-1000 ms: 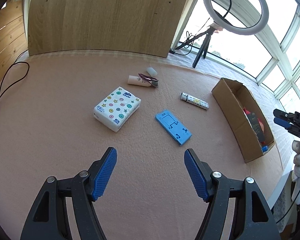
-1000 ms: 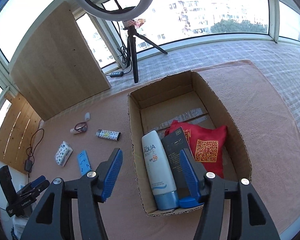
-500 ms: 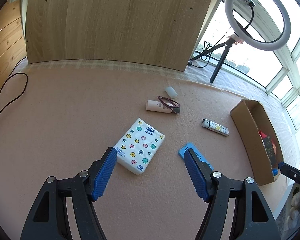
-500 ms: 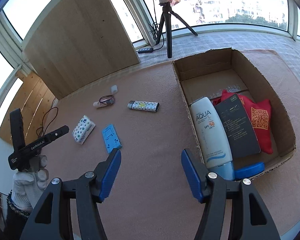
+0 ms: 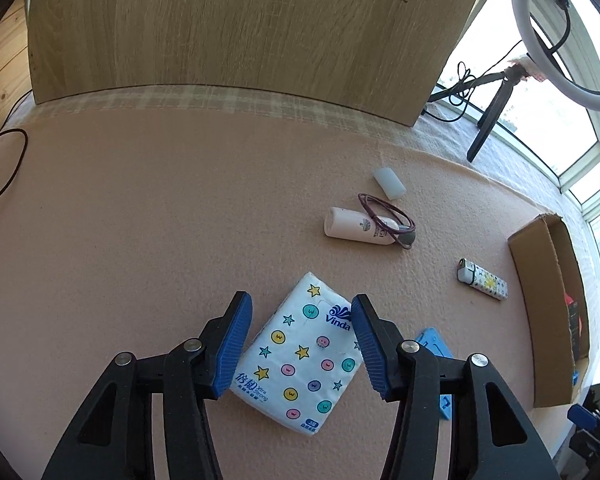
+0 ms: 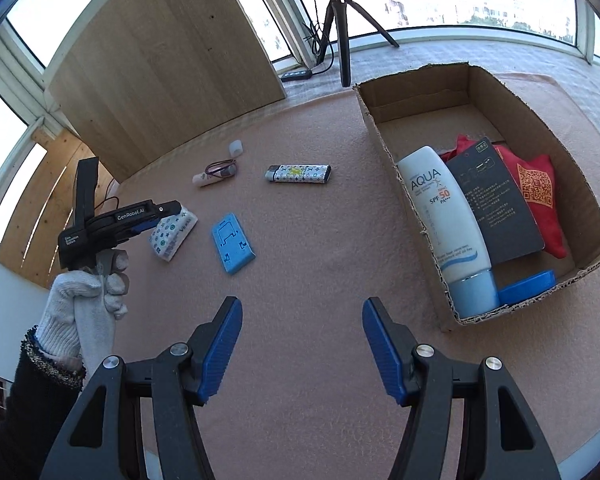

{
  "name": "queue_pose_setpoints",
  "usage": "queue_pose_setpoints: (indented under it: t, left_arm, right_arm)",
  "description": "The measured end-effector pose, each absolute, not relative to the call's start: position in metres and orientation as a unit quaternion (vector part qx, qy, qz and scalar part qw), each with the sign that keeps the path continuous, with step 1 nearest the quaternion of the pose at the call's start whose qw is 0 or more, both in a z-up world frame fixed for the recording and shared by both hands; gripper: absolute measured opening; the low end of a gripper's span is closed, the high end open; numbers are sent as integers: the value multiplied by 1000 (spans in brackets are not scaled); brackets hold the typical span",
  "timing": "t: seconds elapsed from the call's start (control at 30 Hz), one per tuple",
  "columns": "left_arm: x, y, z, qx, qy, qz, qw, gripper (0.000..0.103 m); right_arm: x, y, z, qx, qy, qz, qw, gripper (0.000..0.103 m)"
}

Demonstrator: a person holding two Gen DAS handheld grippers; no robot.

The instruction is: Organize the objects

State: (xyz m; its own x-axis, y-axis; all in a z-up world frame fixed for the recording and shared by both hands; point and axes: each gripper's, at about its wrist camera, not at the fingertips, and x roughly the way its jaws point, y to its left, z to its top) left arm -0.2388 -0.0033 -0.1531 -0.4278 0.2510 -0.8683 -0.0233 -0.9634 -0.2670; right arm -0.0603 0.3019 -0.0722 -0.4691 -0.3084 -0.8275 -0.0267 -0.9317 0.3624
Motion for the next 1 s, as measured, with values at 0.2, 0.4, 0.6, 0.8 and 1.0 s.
queue_pose_setpoints:
  t: [0.2, 0.4, 0.6, 0.8, 1.0]
  left_arm:
    - [-222, -10, -156, -520, -133, 839, 89, 41]
    - [-190, -11, -159, -515, -153, 838, 100, 39]
    - [-156, -4, -161, -509, -160, 838, 115, 39]
    - [-117, 16, -163, -511, -161, 833, 138, 39]
    - [-81, 41, -165, -522, -178, 817, 171, 40]
  right_arm:
    - [-64, 300, -75, 512, -167, -837, 91, 59]
    - [-70, 282, -77, 515, -160, -833, 119, 59]
    - [-73, 267, -80, 521, -156, -827, 141, 59]
    - [-73, 260, -82, 523, -159, -822, 158, 59]
    - [-72, 258, -92, 520, -176, -819, 166, 59]
